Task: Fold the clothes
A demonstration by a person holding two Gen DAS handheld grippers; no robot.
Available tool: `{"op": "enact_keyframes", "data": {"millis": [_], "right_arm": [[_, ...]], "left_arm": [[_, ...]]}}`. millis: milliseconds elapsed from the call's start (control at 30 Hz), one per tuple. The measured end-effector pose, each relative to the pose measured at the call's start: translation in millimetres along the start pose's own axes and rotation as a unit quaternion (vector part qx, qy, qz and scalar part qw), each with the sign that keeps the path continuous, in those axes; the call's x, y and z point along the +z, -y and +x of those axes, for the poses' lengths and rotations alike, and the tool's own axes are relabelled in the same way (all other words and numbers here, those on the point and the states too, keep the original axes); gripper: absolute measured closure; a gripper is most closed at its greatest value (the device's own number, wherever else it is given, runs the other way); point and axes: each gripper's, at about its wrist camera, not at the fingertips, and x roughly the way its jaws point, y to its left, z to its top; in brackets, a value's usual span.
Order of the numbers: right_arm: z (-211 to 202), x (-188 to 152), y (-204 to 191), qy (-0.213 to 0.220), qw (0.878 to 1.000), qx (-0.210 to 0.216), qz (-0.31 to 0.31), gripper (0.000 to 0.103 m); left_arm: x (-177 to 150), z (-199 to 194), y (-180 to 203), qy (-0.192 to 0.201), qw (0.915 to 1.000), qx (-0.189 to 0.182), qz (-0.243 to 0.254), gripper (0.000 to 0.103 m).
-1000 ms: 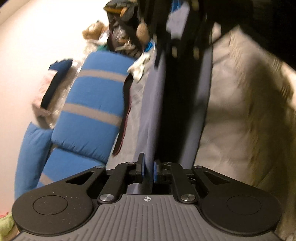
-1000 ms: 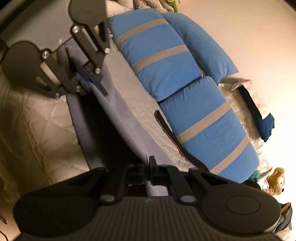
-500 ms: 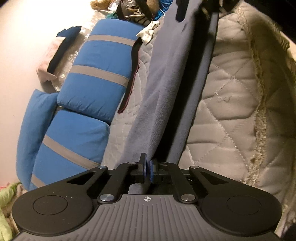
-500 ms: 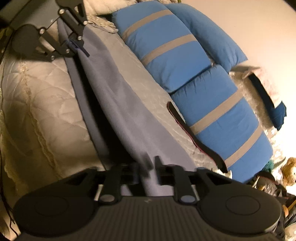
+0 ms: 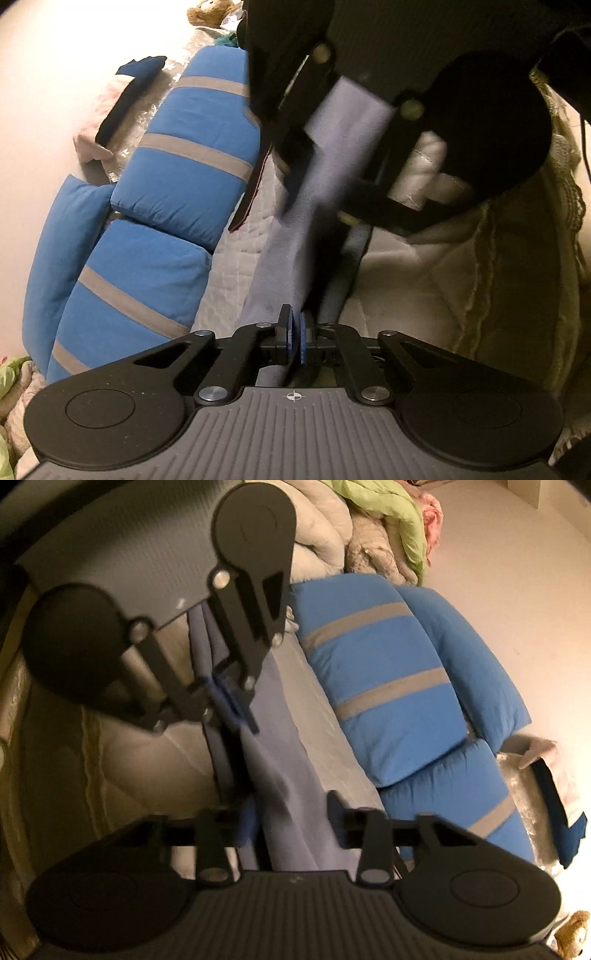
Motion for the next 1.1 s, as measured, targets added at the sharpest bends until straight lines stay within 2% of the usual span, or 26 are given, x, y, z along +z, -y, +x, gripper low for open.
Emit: {"op": "enact_keyframes", "data": {"millis": [33,100,133,167,200,300,367,433,500,533,600,667,733,900,1000,1033,1067,1100], "right_arm": [[2,2,1,-0.002,1.0,0.005,0.012,0.093],[5,2,6,-0.007,0.999,0.016,0.04,0.092],[7,1,8,-0.009,0.999,0.02,0.049,0.092],[8,0,9,-0.009,0.998,0.021,0.057,0.092],[9,-1,12,-0.008,0.998,0.022,0.065,0.092],[6,-2,14,-0.005,0.996,0.025,0.084,0.094],[6,-4,17,-0.005,0.995,0.026,0.098,0.092],[6,-6,20,-0.007,0.994,0.024,0.109,0.083],[1,-9,22,0.001,0.992,0.025,0.124,0.064],[-1,-10,23,0.005,0.991,0.027,0.13,0.06],[-6,-10,25,0.012,0.99,0.033,0.139,0.045],[-11,-11,26,0.019,0.988,0.036,0.148,0.035],[-16,-11,27,0.025,0.986,0.04,0.161,0.032],[-24,-11,32,0.038,0.98,0.041,0.189,0.028],[-27,-10,34,0.041,0.979,0.042,0.197,0.027],[-28,-9,34,0.043,0.978,0.04,0.199,0.027],[-30,-9,35,0.046,0.978,0.04,0.202,0.027],[-31,-9,36,0.048,0.977,0.039,0.205,0.027]], "left_arm": [[-2,0,-1,-0.006,1.0,0.006,-0.002,0.095],[-7,-2,-6,-0.02,0.9996,0.018,-0.011,0.086],[-11,-5,-11,-0.024,0.9992,0.026,-0.018,0.069],[-16,-7,-17,-0.029,0.9987,0.034,-0.026,0.057],[-21,-10,-26,-0.034,0.9979,0.041,-0.038,0.054],[-40,-17,-57,-0.054,0.9942,0.058,-0.073,0.054],[-59,-17,-75,-0.082,0.9915,0.073,-0.071,0.054],[-80,-15,-90,-0.111,0.9889,0.081,-0.056,0.054],[-100,-14,-98,-0.129,0.9888,0.072,-0.021,0.054],[-109,-14,-101,-0.139,0.9878,0.07,0.006,0.054],[-124,-15,-106,-0.149,0.9863,0.06,0.036,0.054],[-137,-16,-114,-0.159,0.986,0.034,0.038,0.054],[-148,-14,-118,-0.169,0.9848,0.011,0.039,0.055],[-171,-5,-122,-0.18,0.9828,-0.028,0.033,0.057],[-183,1,-127,-0.182,0.9825,-0.033,0.019,0.076],[-186,2,-130,-0.181,0.9828,-0.035,0.015,0.092],[-188,3,-132,-0.18,0.983,-0.036,0.011,0.1],[-190,2,-136,-0.174,0.9842,-0.032,0.012,0.1]]}}
